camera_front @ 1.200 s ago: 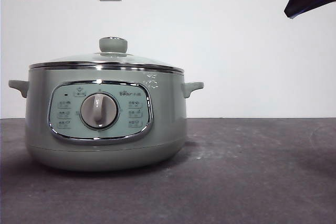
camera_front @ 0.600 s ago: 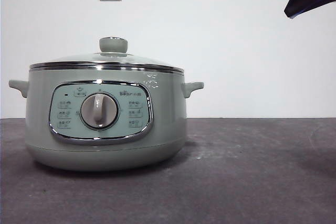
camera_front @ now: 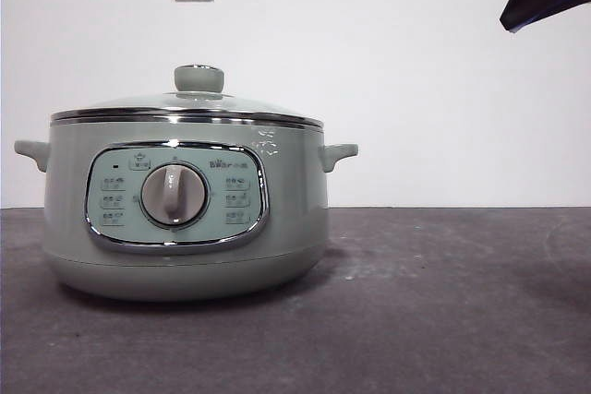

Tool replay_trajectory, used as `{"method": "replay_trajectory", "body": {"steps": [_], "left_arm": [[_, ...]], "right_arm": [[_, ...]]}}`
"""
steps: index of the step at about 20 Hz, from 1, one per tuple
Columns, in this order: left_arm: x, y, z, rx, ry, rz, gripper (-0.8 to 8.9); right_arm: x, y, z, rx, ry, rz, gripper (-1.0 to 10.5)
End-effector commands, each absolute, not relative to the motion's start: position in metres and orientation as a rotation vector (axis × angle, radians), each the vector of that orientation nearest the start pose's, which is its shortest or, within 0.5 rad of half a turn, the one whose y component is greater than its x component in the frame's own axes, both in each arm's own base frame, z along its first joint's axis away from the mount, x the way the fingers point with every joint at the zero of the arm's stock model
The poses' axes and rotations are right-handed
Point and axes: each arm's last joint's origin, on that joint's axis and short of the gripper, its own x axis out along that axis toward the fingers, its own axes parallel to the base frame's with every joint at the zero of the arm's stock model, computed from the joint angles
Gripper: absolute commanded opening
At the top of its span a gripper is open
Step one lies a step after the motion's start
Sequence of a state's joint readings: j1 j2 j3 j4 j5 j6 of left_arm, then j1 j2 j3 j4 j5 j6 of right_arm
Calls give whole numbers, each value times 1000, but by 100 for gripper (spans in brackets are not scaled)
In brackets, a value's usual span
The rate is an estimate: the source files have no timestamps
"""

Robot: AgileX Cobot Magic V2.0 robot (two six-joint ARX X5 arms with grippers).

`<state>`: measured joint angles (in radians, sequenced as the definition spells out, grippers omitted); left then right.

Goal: Pick up the potato,open the lid,put the potato in the pot,close the lid

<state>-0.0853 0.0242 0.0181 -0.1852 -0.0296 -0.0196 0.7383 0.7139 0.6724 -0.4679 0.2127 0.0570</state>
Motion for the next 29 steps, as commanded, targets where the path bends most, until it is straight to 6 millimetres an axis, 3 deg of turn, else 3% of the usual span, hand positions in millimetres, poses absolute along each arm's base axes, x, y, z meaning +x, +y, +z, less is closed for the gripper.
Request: {"method": "replay_trajectory", "body": {"steps": [1,13,15,19,24,29], "left_arm": [[97,-7,146,-16,198,-55,-3],[97,-7,146,-16,198,-55,-3],[97,-7,146,-16,198,-55,-3],[97,-7,146,-16,198,-55,-3],[97,-7,146,-16,198,-55,-3],[97,-7,146,-16,199,-55,-3]], "right_arm": [[116,98,278,-170,474,495,1],[114,95,278,-178,470,500,1],[110,84,282,-256,426,461,1],[104,52,283,-171,351,410,1],[98,23,252,-157,58,328,1],[98,18,208,-150,8,273,1]]}}
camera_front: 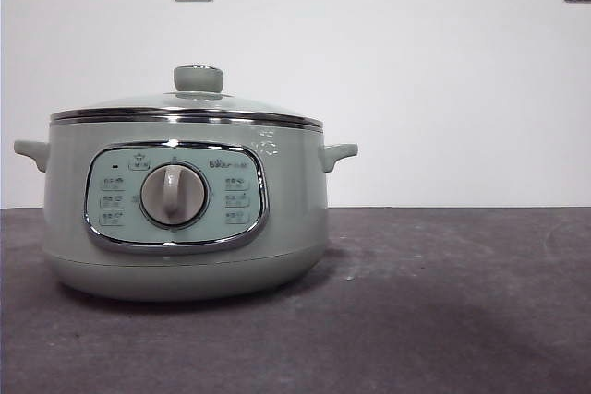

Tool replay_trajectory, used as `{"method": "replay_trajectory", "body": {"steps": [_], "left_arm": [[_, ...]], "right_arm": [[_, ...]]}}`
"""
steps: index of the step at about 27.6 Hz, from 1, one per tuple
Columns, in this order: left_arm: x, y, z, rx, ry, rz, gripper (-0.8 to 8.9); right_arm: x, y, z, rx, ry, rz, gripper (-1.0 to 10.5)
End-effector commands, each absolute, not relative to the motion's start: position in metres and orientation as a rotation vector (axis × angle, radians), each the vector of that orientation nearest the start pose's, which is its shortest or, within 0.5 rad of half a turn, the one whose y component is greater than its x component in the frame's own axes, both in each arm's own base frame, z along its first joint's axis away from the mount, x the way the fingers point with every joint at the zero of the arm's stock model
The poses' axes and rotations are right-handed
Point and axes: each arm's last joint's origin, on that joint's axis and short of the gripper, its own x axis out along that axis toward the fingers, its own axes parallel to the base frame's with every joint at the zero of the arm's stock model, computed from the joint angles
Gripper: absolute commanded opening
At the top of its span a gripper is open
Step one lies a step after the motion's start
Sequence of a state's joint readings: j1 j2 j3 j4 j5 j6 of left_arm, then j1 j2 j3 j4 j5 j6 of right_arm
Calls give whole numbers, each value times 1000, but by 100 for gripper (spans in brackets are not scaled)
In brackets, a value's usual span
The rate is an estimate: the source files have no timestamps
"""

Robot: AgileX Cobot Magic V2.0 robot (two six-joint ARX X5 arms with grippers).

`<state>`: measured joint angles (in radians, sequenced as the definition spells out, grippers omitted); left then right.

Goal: Pick up the potato,open the lid,put the potato in the pot,close the lid

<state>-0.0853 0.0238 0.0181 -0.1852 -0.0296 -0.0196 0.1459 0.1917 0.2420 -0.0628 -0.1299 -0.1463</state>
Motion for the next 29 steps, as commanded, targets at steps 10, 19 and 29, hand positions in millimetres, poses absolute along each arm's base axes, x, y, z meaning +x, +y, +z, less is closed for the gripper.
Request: {"method": "replay_trajectory", "body": {"steps": [10,19,29], "left_arm": [[97,-7,146,-16,198,-55,-3],[97,-7,146,-16,198,-55,-3],[97,-7,146,-16,198,-55,-3]], "right_arm": [[97,17,161,-94,37,264,1],[95,15,154,-71,106,247,1],[95,14,148,1,191,240,1]]}}
